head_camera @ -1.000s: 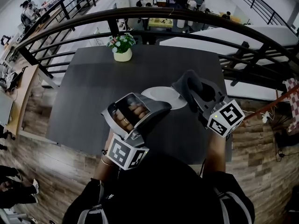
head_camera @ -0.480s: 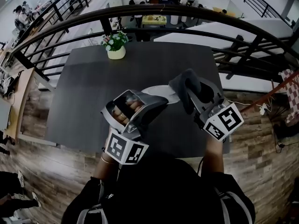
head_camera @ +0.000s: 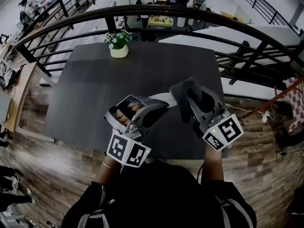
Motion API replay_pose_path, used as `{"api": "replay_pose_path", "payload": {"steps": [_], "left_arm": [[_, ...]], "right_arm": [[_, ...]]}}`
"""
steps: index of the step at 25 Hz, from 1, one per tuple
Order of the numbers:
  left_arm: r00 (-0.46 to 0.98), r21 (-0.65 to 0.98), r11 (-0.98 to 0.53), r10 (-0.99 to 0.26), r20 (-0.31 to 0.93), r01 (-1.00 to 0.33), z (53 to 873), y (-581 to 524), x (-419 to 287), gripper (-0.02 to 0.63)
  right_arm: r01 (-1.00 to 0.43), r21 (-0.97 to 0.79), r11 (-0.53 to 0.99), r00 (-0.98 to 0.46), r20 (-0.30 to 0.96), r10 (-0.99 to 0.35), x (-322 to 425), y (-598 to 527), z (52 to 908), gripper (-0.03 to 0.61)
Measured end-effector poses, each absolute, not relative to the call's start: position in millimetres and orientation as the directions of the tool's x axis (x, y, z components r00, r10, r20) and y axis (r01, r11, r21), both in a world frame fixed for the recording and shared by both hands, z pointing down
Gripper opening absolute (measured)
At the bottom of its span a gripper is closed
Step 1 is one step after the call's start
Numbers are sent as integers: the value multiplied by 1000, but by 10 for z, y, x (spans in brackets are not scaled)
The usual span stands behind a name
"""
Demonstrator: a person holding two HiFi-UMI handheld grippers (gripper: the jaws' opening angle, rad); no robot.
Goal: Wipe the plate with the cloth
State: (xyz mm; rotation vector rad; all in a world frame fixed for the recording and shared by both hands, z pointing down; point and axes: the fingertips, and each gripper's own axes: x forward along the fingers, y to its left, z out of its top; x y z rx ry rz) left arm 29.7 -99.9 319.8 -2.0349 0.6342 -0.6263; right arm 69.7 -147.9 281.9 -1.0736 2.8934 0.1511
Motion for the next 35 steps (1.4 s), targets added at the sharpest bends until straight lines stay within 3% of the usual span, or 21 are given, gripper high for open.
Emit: {"api": "replay_pose_path", "payload": {"steps": [35], "left_arm": [[774, -653, -666, -604, 189, -360, 3472, -787, 376, 23]], "right_arm": [[-633, 64, 772, -764, -215, -608, 754, -900, 2683, 80]]}}
